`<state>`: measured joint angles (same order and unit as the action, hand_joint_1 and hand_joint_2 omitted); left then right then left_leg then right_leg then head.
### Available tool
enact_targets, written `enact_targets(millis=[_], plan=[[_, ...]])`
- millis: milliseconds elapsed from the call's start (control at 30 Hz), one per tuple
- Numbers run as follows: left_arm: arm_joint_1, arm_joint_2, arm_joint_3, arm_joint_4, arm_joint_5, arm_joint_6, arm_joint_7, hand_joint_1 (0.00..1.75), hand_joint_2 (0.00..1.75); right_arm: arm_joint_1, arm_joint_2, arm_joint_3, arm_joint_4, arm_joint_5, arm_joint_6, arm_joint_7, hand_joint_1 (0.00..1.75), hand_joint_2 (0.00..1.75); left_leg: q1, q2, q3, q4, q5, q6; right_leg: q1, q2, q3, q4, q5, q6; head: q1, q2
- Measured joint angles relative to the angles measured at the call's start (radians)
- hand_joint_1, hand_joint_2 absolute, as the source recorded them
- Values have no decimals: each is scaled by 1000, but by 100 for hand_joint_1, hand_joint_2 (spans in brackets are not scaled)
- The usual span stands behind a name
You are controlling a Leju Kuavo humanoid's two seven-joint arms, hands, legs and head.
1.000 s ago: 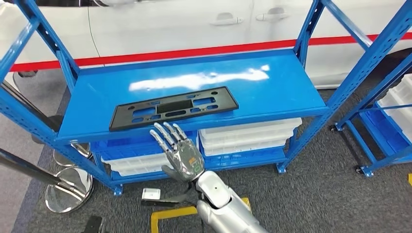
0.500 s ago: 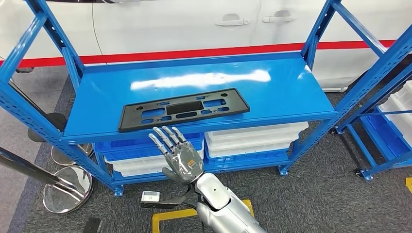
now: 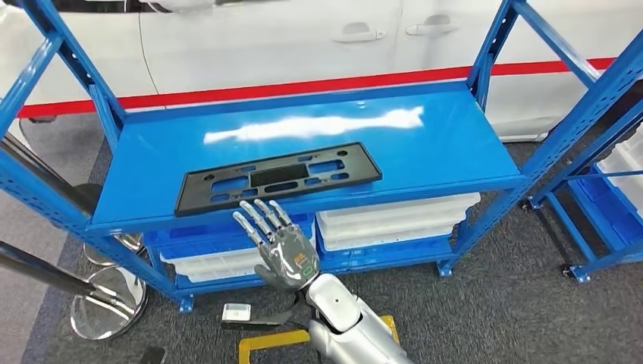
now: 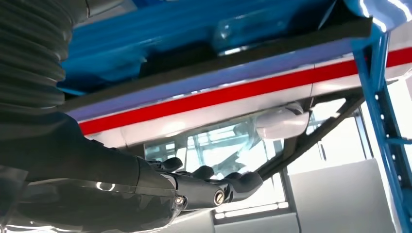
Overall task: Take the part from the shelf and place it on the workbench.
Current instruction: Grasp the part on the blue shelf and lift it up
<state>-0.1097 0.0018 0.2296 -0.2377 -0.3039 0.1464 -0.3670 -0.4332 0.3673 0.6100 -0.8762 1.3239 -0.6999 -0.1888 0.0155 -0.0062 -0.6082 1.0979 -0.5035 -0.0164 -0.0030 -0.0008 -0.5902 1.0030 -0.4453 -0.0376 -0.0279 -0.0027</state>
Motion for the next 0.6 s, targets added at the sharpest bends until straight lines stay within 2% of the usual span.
enact_targets(millis=[67,100,133,167,233,267,300,333,433,500,600], plan=[[2,2,1,0,0,0,0,0,0,3,-1,0,-2,4,0,0,0,175,3,0,-65,126,-52,-10,0,-1,11,-1,-8,-5,0,0],[4,3,1,0,-1,0,1,0,0,5,-2,0,-2,5,0,0,0,175,4,0,-95,178,-65,-15,0,-1,15,-1,-13,-5,0,0],[6,4,2,1,-1,0,1,0,0,8,-3,0,-2,7,0,1,0,175,6,1,-111,197,-58,-19,0,-1,21,0,-19,-4,0,0],[8,4,3,1,-2,0,1,0,0,10,-4,0,-2,8,0,1,0,175,8,1,-109,178,-31,-21,-1,0,28,2,-25,-2,0,0],[8,6,5,2,-4,0,0,0,0,13,-5,0,-3,13,0,4,0,175,12,3,-58,57,43,-23,-2,1,43,7,-42,6,0,0],[7,6,7,2,-6,0,0,0,0,12,-5,0,-4,15,0,6,0,175,11,4,-31,-1,65,-21,-1,2,48,12,-51,11,0,0],[7,7,9,2,-8,0,0,0,0,12,-5,0,-4,17,0,9,0,175,9,5,-12,-39,73,-15,1,2,51,14,-57,17,0,0],[7,7,10,3,-10,0,0,0,0,12,-6,0,-5,19,0,12,0,175,7,4,-5,-54,68,-8,3,2,52,17,-61,23,0,0],[10,7,14,3,-16,0,0,0,0,11,-6,0,-5,23,-1,23,0,175,8,0,5,-64,57,17,4,2,50,30,-65,36,0,0],[9,7,15,3,-20,0,1,0,0,7,-6,-1,-4,24,-1,29,0,175,10,-1,21,-69,50,32,1,2,16,97,-86,45,0,0],[9,7,16,3,-21,0,2,0,0,8,-8,-2,-3,24,-1,33,0,175,7,-1,42,-70,31,42,-2,1,-112,280,-144,52,0,0]])
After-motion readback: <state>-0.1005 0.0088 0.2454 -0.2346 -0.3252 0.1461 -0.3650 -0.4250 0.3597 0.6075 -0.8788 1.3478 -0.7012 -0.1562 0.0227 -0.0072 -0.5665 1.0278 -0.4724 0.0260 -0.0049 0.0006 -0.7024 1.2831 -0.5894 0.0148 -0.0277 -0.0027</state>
